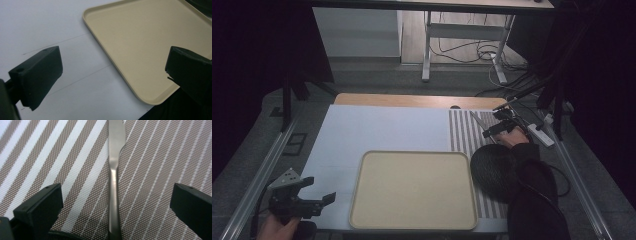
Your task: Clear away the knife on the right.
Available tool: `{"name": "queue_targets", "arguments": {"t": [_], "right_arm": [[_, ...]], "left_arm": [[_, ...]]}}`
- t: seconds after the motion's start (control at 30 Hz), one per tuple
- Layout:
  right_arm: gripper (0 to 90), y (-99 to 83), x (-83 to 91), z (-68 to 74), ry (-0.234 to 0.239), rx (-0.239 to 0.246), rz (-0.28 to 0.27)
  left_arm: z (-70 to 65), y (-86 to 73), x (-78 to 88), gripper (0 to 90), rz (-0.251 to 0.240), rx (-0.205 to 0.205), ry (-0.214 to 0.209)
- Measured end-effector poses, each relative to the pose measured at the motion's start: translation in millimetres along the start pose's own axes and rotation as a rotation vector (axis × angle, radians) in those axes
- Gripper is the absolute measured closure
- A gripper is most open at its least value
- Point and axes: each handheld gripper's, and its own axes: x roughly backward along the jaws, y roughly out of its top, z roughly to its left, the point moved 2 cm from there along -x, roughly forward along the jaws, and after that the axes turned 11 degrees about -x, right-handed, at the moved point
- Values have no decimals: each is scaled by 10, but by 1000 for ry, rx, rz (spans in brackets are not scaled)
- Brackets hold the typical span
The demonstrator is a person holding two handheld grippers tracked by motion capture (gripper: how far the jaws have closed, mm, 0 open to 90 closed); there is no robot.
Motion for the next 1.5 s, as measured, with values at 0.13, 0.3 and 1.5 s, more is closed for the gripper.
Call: {"name": "queue_targets", "arguments": {"t": [0.13, 0.3, 1.5], "right_arm": [[0, -9, -96, 18, -25, 11, 28], [50, -20, -161, -21, -44, 5, 38], [803, -75, 44, -263, 0, 73, -21]], "left_arm": [[1, 0, 1, 9, -1, 1, -1], [3, -1, 1, 9, -2, 2, -2], [3, -3, 5, 11, -2, 3, 0]]}}
